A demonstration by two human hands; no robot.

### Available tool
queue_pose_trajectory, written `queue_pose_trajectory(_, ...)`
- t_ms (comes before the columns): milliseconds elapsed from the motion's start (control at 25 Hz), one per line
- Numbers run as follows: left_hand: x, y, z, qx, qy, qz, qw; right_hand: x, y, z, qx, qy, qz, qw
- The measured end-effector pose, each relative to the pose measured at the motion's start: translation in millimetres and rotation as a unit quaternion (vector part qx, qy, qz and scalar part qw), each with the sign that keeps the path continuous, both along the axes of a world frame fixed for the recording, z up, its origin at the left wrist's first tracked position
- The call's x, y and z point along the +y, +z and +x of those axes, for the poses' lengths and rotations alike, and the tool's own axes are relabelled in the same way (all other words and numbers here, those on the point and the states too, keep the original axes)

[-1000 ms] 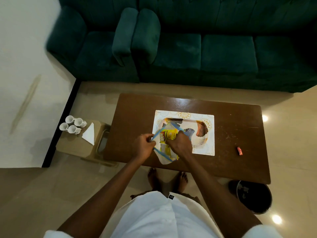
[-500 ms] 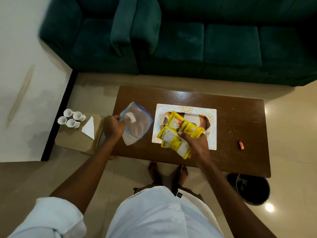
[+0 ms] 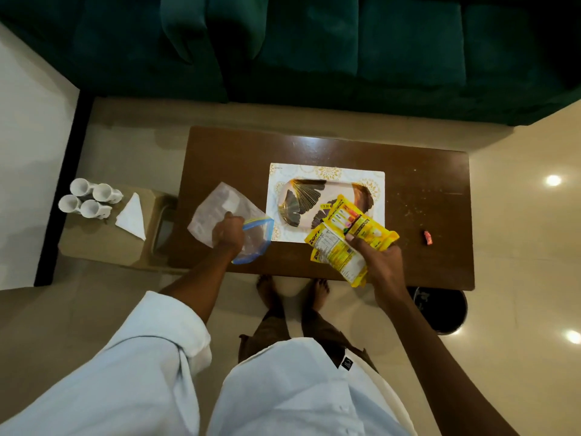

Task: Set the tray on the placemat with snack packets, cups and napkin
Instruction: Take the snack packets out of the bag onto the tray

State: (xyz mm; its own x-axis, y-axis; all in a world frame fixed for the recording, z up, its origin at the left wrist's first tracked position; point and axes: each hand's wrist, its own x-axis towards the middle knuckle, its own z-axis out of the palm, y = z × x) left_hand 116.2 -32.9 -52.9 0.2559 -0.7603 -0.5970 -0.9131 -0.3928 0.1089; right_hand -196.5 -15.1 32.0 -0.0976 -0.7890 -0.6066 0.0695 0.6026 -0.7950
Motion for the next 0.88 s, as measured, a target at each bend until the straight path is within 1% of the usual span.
queue_pose_trajectory(80,0,-4,7,0.008,-0.023,0.016,1.0,1,-3,3,0.001,-0.002,0.002,1.0)
queue_pose_trajectory(160,1,-4,15,0.032,-0.024,0.044,0.998,1,-5,8,0.003,0.001,0.001,1.0)
queue_pose_trajectory(240,1,-1,16,0.074,0.009,0.076,0.994,-1,-6,15,-0.001,0.005,-0.002,1.0)
queue_pose_trajectory(280,0,3,11,0.122,0.043,0.076,0.989,-2,-6,20,-0.005,0.007,-0.004,1.0)
queue_pose_trajectory(320,-4,9,3,0.2,0.094,0.059,0.974,-3,-6,24,-0.009,0.008,-0.004,1.0)
queue_pose_trajectory(360,-9,15,-7,0.297,0.155,0.042,0.941,-5,-7,28,-0.012,0.009,-0.002,1.0)
queue_pose_trajectory(400,-16,24,-20,0.395,0.205,0.039,0.894,-8,-7,32,-0.015,0.012,0.0,1.0)
queue_pose_trajectory(440,-24,34,-31,0.481,0.233,0.048,0.844,-12,-7,36,-0.02,0.015,-0.001,1.0)
queue_pose_trajectory(520,-38,51,-49,0.599,0.253,0.088,0.754,-20,-4,44,-0.027,0.016,-0.006,0.999)
queue_pose_trajectory(560,-43,56,-54,0.638,0.251,0.107,0.72,-25,-3,48,-0.032,0.014,-0.011,0.999)
queue_pose_trajectory(600,-46,60,-58,0.664,0.246,0.119,0.696,-31,-2,50,-0.04,0.011,-0.019,0.999)
queue_pose_trajectory(640,-48,61,-59,0.68,0.241,0.122,0.682,-37,-2,51,-0.051,0.01,-0.028,0.998)
queue_pose_trajectory(680,-50,61,-60,0.686,0.238,0.119,0.677,-42,-2,51,-0.061,0.012,-0.036,0.997)
queue_pose_trajectory(800,-52,58,-60,0.68,0.234,0.106,0.687,-58,-5,46,-0.075,0.033,-0.037,0.996)
queue_pose_trajectory(880,-52,55,-63,0.676,0.259,0.106,0.682,-63,-13,40,-0.076,0.052,-0.029,0.995)
